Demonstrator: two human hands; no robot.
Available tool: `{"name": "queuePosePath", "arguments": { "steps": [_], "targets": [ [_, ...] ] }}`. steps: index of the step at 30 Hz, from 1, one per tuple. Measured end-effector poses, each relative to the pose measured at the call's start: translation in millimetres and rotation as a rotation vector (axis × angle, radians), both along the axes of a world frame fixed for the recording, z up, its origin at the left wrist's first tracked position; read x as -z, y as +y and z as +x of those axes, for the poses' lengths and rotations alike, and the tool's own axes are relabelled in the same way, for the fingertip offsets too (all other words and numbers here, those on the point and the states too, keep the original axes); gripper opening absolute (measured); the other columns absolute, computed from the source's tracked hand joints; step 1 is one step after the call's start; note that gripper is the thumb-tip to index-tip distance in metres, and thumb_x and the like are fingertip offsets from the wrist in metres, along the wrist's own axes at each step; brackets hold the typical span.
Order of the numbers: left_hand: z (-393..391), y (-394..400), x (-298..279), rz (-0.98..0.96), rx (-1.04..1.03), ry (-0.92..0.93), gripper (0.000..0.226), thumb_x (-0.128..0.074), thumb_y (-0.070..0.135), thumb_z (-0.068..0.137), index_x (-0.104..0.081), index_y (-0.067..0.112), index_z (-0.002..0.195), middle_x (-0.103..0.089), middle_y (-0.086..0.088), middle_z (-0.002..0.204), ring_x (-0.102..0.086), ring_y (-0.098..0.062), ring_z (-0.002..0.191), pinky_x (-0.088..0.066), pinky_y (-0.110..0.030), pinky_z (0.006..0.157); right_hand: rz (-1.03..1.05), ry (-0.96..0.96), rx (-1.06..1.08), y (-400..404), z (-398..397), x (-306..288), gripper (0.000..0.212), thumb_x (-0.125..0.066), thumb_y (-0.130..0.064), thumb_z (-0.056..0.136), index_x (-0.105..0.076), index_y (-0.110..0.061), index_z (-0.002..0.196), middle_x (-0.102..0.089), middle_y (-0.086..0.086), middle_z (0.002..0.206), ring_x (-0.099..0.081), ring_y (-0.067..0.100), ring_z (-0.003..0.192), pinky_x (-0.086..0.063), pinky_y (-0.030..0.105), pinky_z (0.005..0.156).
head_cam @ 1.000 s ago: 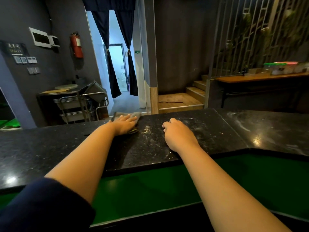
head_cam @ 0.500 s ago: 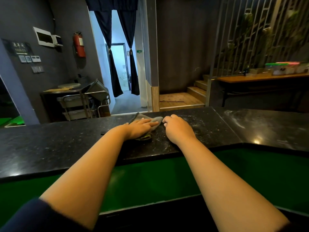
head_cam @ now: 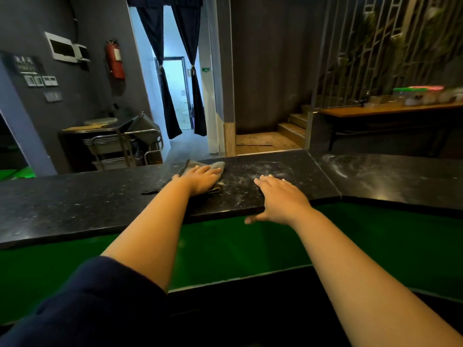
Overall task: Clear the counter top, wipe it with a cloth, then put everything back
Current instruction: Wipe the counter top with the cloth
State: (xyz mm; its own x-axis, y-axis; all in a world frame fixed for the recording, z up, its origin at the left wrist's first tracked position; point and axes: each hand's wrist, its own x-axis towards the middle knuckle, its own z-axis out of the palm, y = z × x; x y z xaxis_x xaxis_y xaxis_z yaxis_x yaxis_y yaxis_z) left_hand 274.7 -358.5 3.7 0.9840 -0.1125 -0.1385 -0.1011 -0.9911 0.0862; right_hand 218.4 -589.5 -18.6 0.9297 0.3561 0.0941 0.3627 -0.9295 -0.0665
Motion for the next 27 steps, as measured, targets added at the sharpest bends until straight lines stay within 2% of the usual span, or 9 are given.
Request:
{"name": "queuePosePath", "arguments": {
  "steps": [2,5,8,11,15,19,24,27],
  "targets": [
    [-31,-23,-4,-0.020,0.044,-0.005,0.054,-0.016,0.057,0.097,-0.007,0.046,0.149,0.001,0.007,0.161,0.001,-0.026,0.148,-0.002,-0.068,0.111,0.004,-0.008,0.006,-1,0,1,0.125,-0.062,-0.081,0.059,-0.013,-0.017,0.154,-0.012,0.001,0.162,-0.009,0.018,0.149,-0.011,0.039,0.120],
    [-64,-29,5,0.001,0.149,-0.066,0.050,-0.020,0.039,0.102,-0.008,0.043,0.150,-0.003,0.009,0.161,-0.006,-0.020,0.148,-0.010,-0.061,0.114,0.014,-0.016,0.006,0,-4,0,0.124,-0.063,-0.079,0.060,-0.012,-0.016,0.154,-0.012,0.001,0.162,-0.009,0.019,0.149,-0.011,0.039,0.120],
    [-69,-2,9,-0.007,0.069,-0.114,0.049,-0.019,0.041,0.102,-0.011,0.045,0.150,-0.006,0.009,0.161,-0.012,-0.020,0.147,-0.015,-0.058,0.114,0.023,0.027,0.004,-5,-6,-3,0.125,-0.069,-0.072,0.063,-0.006,-0.016,0.154,-0.008,0.003,0.162,-0.006,0.020,0.149,-0.010,0.041,0.120],
    [-58,20,7,-0.037,-0.129,-0.097,0.050,-0.016,0.049,0.100,-0.010,0.046,0.149,-0.001,0.008,0.161,-0.001,-0.022,0.148,-0.005,-0.064,0.113,-0.002,0.020,0.111,-18,-10,-1,0.124,-0.071,-0.068,0.065,-0.005,-0.012,0.154,-0.006,0.006,0.162,-0.003,0.023,0.149,-0.006,0.044,0.120],
    [-41,4,4,-0.068,-0.220,-0.097,0.052,-0.013,0.051,0.099,-0.010,0.044,0.150,0.000,0.009,0.161,0.003,-0.021,0.148,0.001,-0.065,0.112,-0.012,-0.079,0.160,-19,-14,6,0.114,-0.070,-0.064,0.070,-0.014,-0.008,0.152,-0.014,0.008,0.160,-0.010,0.024,0.148,-0.012,0.041,0.120],
    [-45,-34,1,-0.064,-0.104,-0.081,0.051,-0.012,0.051,0.100,-0.010,0.044,0.150,-0.001,0.008,0.161,0.001,-0.022,0.148,0.001,-0.064,0.110,0.007,-0.075,0.165,-17,-12,4,0.115,-0.073,-0.063,0.067,-0.017,-0.008,0.151,-0.018,0.007,0.160,-0.012,0.023,0.148,-0.014,0.040,0.120],
    [-79,-67,7,-0.031,0.117,-0.146,0.049,-0.018,0.038,0.102,-0.015,0.039,0.150,-0.008,0.006,0.161,-0.009,-0.020,0.147,-0.012,-0.053,0.115,0.025,-0.094,0.172,-16,-16,4,0.113,-0.074,-0.061,0.068,-0.019,-0.009,0.151,-0.019,0.007,0.159,-0.014,0.022,0.148,-0.015,0.039,0.119],
    [-106,-62,12,-0.042,0.147,-0.206,0.049,-0.020,0.038,0.102,-0.018,0.040,0.150,-0.013,0.009,0.160,-0.017,-0.018,0.145,-0.017,-0.049,0.114,0.026,-0.072,0.150,-19,-18,2,0.110,-0.073,-0.059,0.071,-0.016,-0.009,0.152,-0.016,0.007,0.160,-0.011,0.023,0.148,-0.013,0.040,0.119]
  ]
}}
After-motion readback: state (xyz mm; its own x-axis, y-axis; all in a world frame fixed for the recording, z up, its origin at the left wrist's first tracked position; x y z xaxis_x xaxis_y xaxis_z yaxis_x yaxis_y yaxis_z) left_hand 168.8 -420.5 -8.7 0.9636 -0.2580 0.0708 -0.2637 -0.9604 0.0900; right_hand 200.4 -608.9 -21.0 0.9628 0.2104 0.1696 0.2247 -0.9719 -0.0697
